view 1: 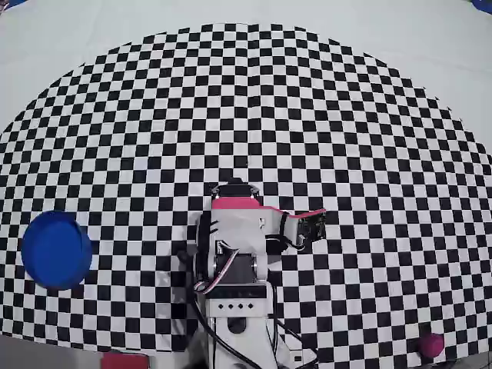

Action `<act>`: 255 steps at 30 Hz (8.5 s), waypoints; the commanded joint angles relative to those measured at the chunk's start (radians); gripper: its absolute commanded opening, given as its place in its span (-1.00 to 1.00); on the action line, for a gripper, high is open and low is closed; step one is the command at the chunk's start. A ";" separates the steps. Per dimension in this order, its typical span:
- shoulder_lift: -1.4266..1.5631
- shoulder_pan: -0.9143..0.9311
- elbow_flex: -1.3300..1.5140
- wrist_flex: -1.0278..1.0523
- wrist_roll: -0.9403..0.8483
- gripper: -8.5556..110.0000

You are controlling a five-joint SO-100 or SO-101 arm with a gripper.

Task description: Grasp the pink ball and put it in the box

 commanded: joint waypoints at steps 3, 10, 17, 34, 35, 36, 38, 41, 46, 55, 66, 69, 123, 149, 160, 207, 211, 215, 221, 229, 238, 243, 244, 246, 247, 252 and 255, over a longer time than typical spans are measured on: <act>0.009 0.003 0.008 0.005 -0.009 -0.85; 0.009 0.003 0.008 0.005 -0.009 -0.85; 0.009 0.003 0.008 0.005 -0.009 -0.85; 0.009 0.003 0.008 0.005 -0.009 -0.85; 0.009 0.003 0.008 0.005 -0.009 -0.85; 0.009 0.003 0.008 0.005 -0.009 -0.85; 0.009 0.003 0.008 0.005 -0.009 -0.85; 0.009 0.003 0.008 0.005 -0.009 -0.85; 0.009 0.003 0.008 0.005 -0.009 -0.85; 0.009 0.003 0.008 0.005 -0.009 -0.85; 0.009 0.005 0.008 0.005 -0.009 -0.85; 0.009 0.005 0.008 0.005 -0.009 -0.85; -0.046 0.005 0.008 -0.344 -0.630 -0.60; -0.080 0.051 0.008 -0.531 -1.505 -0.47; -0.101 0.137 0.008 -0.557 -1.511 -0.47; -0.110 0.707 0.008 -0.686 -1.532 -0.48; -0.115 0.776 0.008 -0.684 -1.532 -0.48; -0.129 0.848 0.008 -0.693 -1.532 -0.48; -0.124 0.904 0.008 -0.699 -1.532 -0.48; -0.127 0.997 0.008 -0.706 -1.532 -0.48; -0.130 1.109 0.008 -0.707 -1.532 -0.48; -0.133 1.193 0.008 -0.707 -1.532 -0.47; -0.133 1.210 0.008 -0.707 -1.532 -0.47; -0.135 1.241 0.008 -0.703 -1.532 -0.47; -0.135 1.250 0.008 -0.703 -1.532 -0.47; -0.140 1.293 0.008 -0.701 -1.532 -0.38; -0.140 1.313 0.008 -0.701 -1.532 -0.37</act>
